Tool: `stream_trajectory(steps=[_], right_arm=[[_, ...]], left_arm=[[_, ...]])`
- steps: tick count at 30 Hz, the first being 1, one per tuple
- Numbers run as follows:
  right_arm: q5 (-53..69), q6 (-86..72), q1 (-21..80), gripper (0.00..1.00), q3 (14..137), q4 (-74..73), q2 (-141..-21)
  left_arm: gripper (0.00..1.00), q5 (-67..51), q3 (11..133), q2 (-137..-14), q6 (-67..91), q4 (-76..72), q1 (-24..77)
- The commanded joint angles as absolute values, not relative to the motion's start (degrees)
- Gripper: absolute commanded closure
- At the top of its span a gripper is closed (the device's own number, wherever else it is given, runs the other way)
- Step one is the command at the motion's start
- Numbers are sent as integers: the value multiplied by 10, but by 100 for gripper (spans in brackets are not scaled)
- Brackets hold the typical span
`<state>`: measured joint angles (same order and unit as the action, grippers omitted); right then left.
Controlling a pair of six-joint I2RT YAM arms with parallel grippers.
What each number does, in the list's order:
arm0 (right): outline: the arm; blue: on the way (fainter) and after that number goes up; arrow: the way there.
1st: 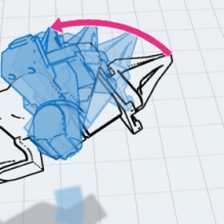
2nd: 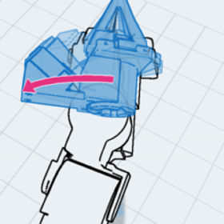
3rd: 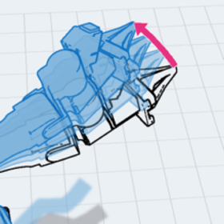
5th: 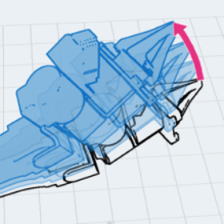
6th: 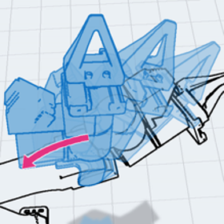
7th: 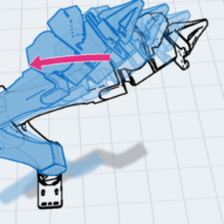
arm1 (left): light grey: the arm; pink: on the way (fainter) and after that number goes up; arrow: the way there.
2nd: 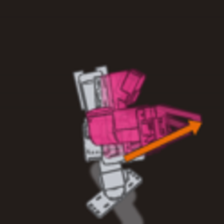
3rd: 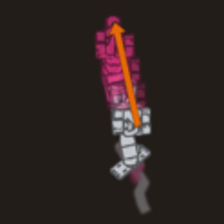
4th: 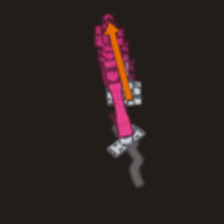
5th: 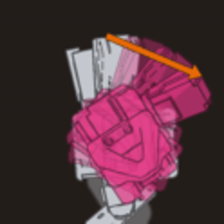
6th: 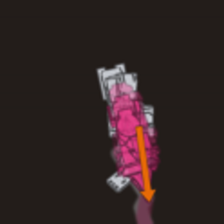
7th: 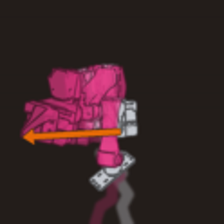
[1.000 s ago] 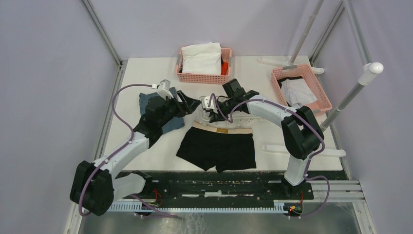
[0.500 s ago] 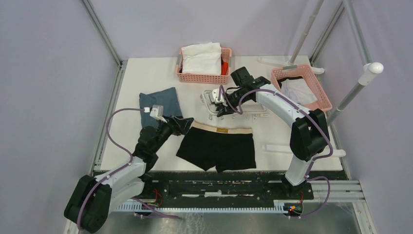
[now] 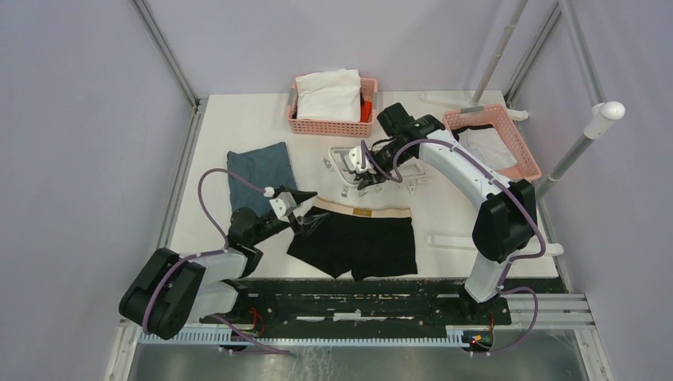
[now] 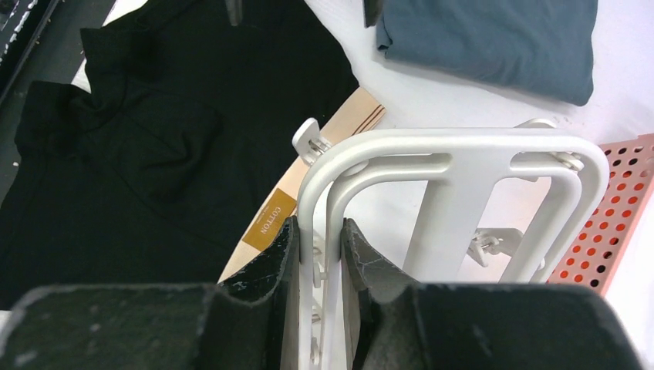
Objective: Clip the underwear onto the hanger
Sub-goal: Open the clamp at the hanger.
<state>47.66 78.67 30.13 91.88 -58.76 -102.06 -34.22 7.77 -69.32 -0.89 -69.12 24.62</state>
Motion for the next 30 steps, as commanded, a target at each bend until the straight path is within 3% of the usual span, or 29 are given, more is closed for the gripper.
stream_trajectory(steps=[1,12,30], right_arm=[[503,857,300,100,960,-611,-1017],[511,882,307,100,940,-608,-1008],[509,903,319,100,930,-620,-1005]], left_arm=[[27,-467,104,-717,-104,-720,248],[24,-490,162,-826,47,-874,254],[20,-486,218,-880,66,-861,276]])
